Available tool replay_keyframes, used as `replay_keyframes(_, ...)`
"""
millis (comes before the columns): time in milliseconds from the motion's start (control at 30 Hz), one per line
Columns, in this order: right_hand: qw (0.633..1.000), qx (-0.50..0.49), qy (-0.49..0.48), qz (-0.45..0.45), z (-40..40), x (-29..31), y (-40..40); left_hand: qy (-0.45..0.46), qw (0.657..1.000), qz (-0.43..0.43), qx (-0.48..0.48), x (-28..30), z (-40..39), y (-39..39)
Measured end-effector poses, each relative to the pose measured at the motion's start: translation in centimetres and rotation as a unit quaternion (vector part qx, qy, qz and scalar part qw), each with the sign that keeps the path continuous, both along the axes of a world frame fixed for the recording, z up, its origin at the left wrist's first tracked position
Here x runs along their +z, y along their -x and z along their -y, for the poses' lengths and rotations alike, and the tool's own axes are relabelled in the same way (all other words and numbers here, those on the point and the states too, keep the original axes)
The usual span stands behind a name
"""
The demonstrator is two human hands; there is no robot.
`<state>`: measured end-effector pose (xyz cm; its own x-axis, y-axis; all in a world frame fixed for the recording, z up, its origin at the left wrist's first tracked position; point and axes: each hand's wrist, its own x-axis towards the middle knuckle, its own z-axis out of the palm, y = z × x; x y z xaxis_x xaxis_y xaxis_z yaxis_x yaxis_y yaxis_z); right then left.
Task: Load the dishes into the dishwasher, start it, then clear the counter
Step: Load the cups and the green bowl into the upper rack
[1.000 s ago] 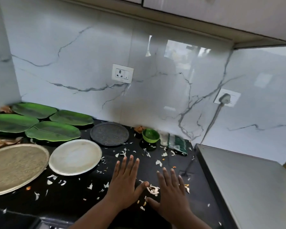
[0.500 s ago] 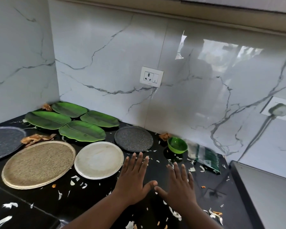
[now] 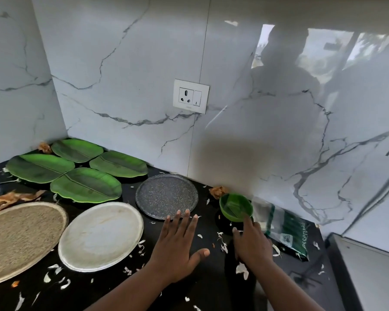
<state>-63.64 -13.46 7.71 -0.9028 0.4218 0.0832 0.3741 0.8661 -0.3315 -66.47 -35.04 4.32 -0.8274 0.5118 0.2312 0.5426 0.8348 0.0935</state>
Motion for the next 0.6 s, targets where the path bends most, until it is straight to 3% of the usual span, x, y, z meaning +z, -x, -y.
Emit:
replay_keyframes(233, 0.999, 0.015, -0.022, 0.017, -2.2, -1.0, 3.9, -0.002, 0.999, 0.026, 0.031, -0.2, -1.7, -0.3)
replay_keyframes(400, 0.997, 0.030, 0.010, -0.066, -1.1, 0.7, 1.9, -0.097, 0.990, 0.088, 0.059, 3.1, -1.8, -2.7)
replay_keyframes(500, 0.993, 0.058, 0.041, -0.095, 0.3, 2.0, -1.3, -0.226, 0.953, 0.179, 0.093, 5.3, -1.6, -3.6)
replay_keyframes(600, 0.983, 0.100, 0.100, -0.117, 2.4, 3.6, -5.8, -0.419, 0.867, 0.256, 0.087, 8.0, -1.6, -4.5)
